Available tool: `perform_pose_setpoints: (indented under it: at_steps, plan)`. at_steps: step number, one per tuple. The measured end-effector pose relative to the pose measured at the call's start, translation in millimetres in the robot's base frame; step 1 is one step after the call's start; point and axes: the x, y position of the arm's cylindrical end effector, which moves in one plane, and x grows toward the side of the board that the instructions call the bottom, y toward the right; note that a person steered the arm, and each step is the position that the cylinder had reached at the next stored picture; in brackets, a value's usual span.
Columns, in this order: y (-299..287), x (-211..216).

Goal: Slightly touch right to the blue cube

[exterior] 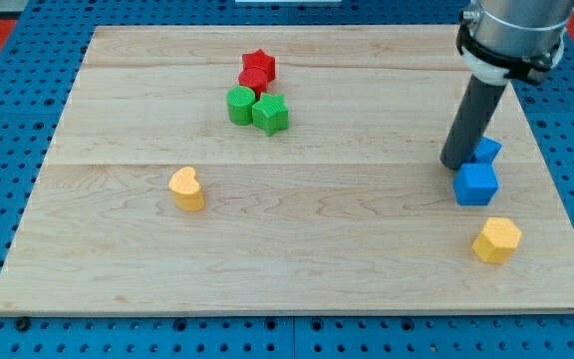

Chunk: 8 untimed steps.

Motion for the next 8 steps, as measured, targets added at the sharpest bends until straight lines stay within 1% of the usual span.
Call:
perform_pose_setpoints:
  at_steps: [1, 2, 3, 4, 5, 6, 8]
  plan:
    - [20.7, 29.3]
    - [15.7, 33.4]
    - [47.5, 35.5]
    - [115.7, 39.1]
    - [119.3, 79.3]
    - [97.0, 81.1]
    - [90.7, 101.3]
